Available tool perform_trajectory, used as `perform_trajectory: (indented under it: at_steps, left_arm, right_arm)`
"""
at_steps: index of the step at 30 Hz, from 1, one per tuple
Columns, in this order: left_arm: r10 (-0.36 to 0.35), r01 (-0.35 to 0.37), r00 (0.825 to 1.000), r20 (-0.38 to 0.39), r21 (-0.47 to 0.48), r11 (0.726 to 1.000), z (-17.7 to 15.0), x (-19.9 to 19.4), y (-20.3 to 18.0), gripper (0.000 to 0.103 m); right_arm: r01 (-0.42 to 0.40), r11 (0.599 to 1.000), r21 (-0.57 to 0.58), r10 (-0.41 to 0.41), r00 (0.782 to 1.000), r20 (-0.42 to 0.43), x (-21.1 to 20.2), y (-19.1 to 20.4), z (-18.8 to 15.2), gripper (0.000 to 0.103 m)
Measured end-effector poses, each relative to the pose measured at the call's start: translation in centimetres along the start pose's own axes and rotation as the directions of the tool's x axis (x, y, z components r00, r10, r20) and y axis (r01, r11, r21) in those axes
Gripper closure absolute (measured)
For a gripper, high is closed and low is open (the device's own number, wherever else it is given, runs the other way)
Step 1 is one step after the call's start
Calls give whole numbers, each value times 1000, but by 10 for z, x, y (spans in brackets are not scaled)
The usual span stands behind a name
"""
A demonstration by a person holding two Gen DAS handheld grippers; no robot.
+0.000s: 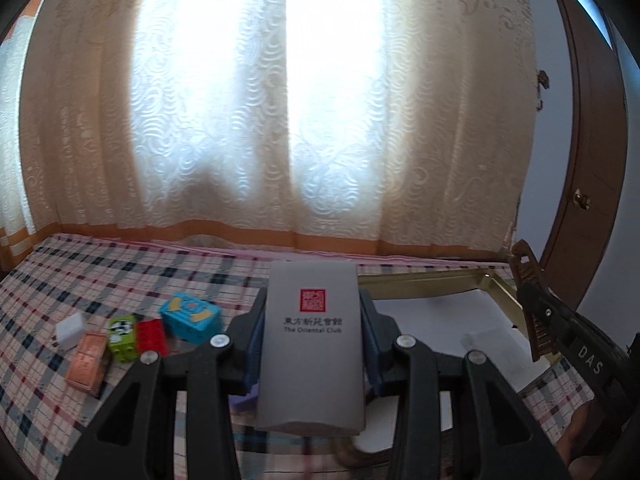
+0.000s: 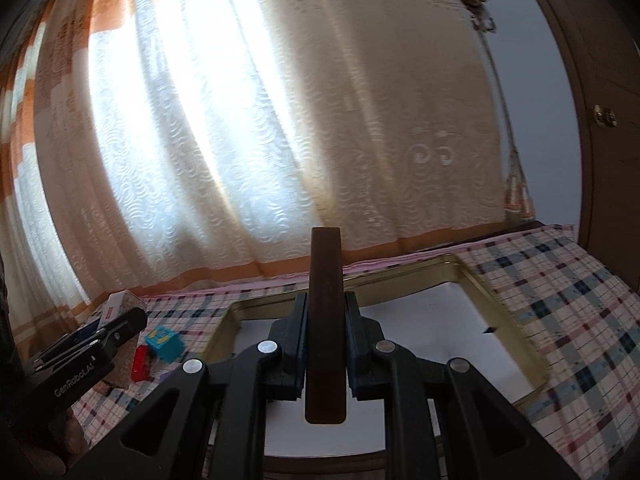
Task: Organize rigid objects
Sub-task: 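Carry the white box and dark bar toward the gold tray with both grippers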
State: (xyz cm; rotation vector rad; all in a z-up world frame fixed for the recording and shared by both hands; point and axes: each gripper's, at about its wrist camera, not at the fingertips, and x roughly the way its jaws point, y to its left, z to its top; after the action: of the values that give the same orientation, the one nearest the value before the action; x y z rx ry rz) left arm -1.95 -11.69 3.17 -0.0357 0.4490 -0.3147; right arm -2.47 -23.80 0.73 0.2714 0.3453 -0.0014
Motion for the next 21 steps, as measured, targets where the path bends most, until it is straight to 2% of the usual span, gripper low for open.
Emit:
perform_trajectory:
  at_steps: [11,21]
  left_arm:
    - [-68,70,997,-39,52,996,-1,19,-54,63]
    - [-79,90,992,-100,108,990,-15,41,-100,63]
  right_arm:
    - [88,996,5,-88,996,-9,1,-43,7,86]
    - [169,985,-22,-170,984,-45,9,-71,9,85]
